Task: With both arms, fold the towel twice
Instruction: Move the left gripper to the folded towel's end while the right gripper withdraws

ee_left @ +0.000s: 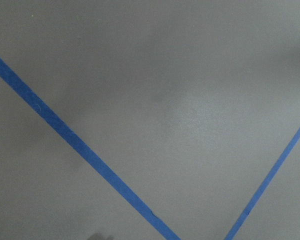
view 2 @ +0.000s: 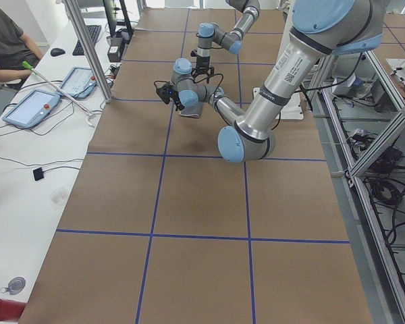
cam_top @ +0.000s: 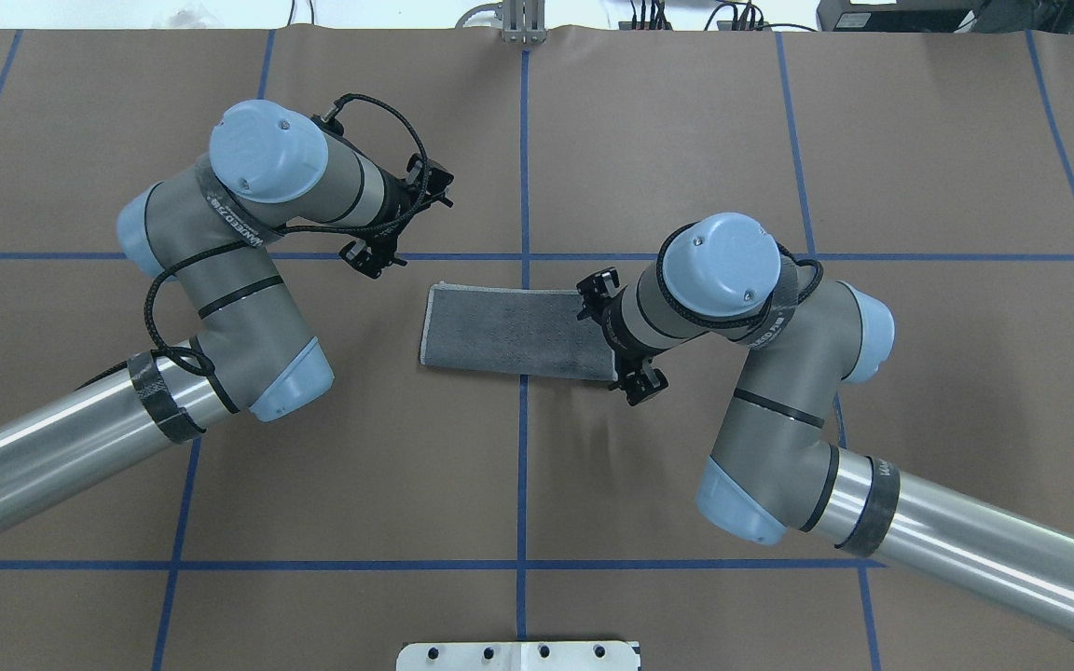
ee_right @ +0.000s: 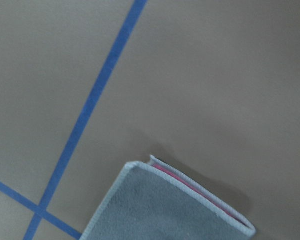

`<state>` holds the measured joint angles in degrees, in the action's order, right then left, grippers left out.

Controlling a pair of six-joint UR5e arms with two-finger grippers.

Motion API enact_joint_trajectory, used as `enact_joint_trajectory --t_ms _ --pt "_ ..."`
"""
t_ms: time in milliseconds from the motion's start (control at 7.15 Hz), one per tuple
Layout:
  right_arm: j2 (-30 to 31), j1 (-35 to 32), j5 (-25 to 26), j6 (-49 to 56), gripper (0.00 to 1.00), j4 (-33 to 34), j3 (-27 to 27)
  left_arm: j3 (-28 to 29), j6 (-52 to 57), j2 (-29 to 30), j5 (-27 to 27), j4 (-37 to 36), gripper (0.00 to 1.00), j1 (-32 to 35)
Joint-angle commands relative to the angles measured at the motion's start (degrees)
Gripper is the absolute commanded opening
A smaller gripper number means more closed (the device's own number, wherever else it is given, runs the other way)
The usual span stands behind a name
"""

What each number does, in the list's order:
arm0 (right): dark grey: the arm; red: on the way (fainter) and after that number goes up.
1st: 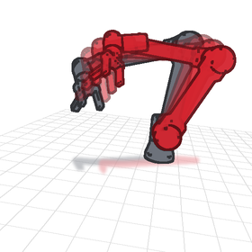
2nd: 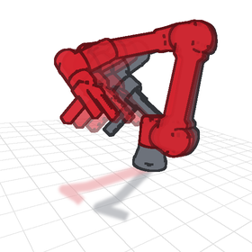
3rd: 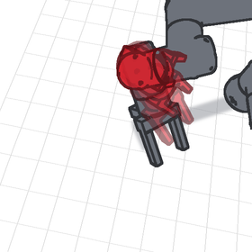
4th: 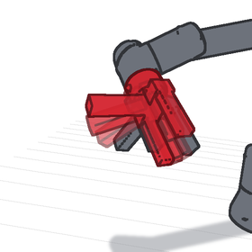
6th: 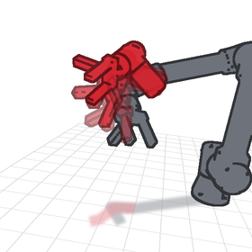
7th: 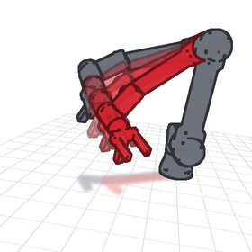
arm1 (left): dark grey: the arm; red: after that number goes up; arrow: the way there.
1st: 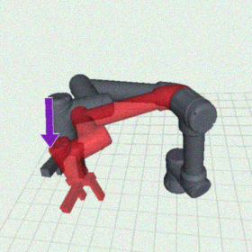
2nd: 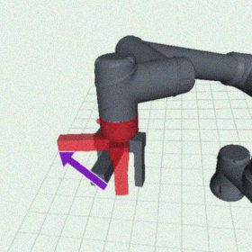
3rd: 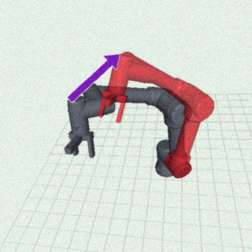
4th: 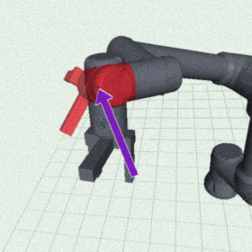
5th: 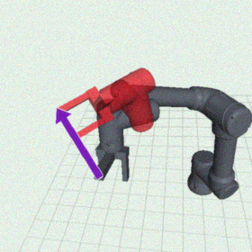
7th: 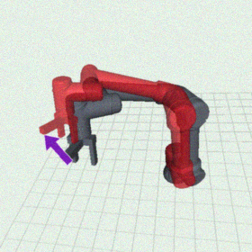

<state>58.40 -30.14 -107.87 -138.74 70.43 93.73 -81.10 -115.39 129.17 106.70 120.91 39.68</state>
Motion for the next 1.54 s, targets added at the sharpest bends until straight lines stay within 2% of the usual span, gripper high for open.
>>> enact_joint_trajectory --t_ms 0,280,560,699,979,1119,1399 --pt "0.74 -3.31 -1.62 2.91 1.00 0.06 0.14 0.07 -1.15 0.73 -0.08 -0.58 1.00 -0.65" --pt "1.45 -7.55 -3.75 7.24 1.00 0.06 -0.57 -2.11 -8.34 0.73 -0.44 -1.19 1.00 -3.01" --pt "1.45 -8.01 -4.01 8.39 1.00 -0.11 -0.83 -6.06 -10.81 1.17 -0.61 -8.29 0.99 -5.30" --pt "1.54 -8.01 -4.01 8.40 1.00 -0.38 -0.75 -6.43 -11.52 1.08 -0.61 -8.40 0.99 -6.01" --pt "1.63 -8.18 -4.10 8.57 1.00 -0.47 -0.75 -6.17 -17.47 2.91 -0.79 -10.41 0.98 -10.21" --pt "1.63 -9.14 -4.28 10.49 1.00 -0.38 -0.75 -5.83 -18.90 5.19 -3.66 -12.51 0.97 -12.67" --pt "2.50 -9.94 -4.28 12.35 1.00 -0.38 -0.83 -2.07 -20.39 9.59 -5.36 -15.52 0.96 -15.24"
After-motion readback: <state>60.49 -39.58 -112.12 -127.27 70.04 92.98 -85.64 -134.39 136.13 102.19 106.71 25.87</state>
